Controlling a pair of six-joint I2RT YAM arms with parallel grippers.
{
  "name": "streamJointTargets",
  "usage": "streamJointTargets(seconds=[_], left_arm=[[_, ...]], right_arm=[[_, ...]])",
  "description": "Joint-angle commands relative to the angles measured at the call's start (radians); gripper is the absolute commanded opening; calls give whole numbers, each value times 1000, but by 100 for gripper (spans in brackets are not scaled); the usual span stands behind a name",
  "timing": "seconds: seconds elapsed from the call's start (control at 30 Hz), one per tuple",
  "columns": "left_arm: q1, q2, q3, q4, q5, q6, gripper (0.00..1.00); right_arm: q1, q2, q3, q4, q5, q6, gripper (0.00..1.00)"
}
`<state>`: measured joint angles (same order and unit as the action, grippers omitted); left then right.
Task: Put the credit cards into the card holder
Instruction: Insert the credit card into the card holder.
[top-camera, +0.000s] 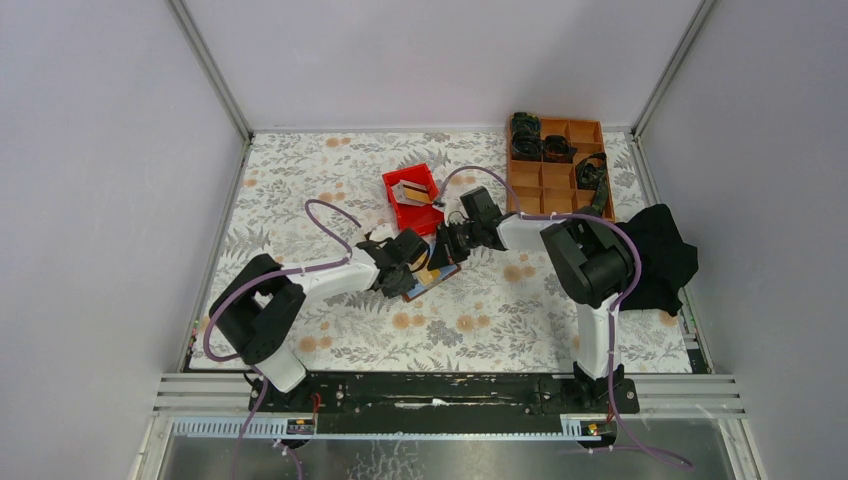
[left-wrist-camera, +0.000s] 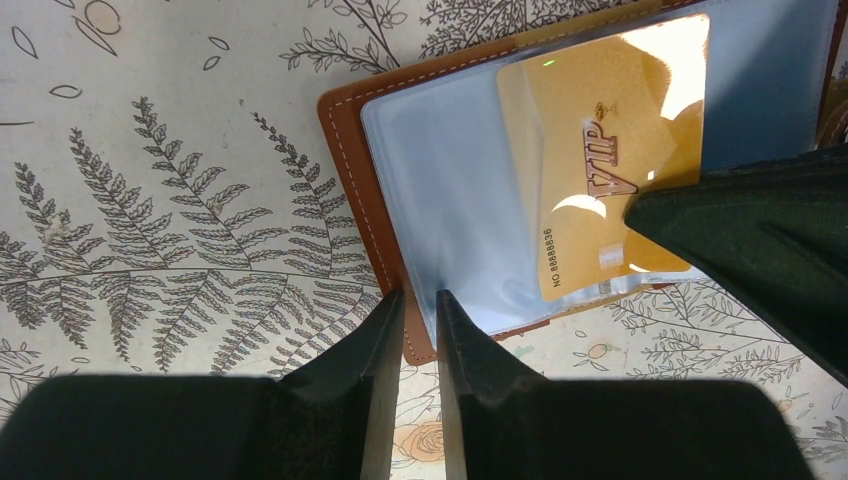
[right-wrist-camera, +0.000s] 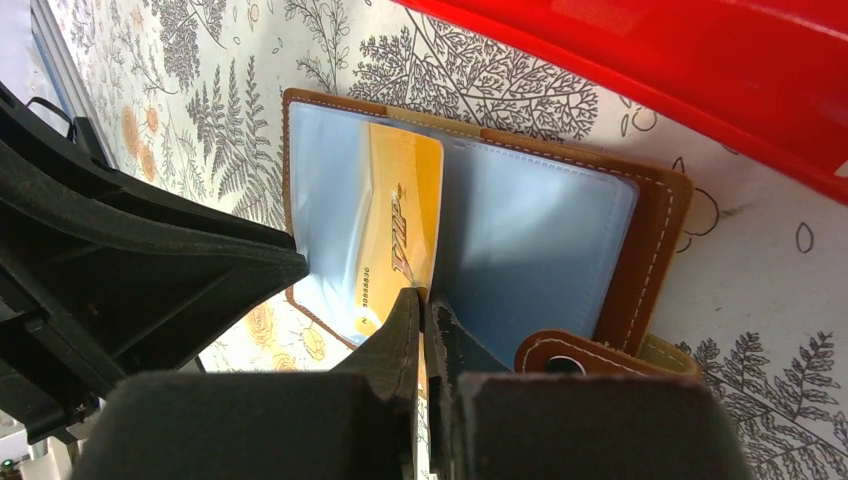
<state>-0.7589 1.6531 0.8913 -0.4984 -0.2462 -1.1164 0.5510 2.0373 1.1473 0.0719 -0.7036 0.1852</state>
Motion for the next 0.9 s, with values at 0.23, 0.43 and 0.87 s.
streamJointTargets(seconds=[0.23,0.43,0.87], left_arm=[[-25,103,-73,-219,8,15,24],[-29,106,-71,-224,7,8,24],[-33,108,-72,-225,0,-7,24]], right_arm=[[-18,-21,-32,13,265,-93,0],[-25,-15,-14,10,253,-95,0],[-1,-24,-88,47,202,-82,0]])
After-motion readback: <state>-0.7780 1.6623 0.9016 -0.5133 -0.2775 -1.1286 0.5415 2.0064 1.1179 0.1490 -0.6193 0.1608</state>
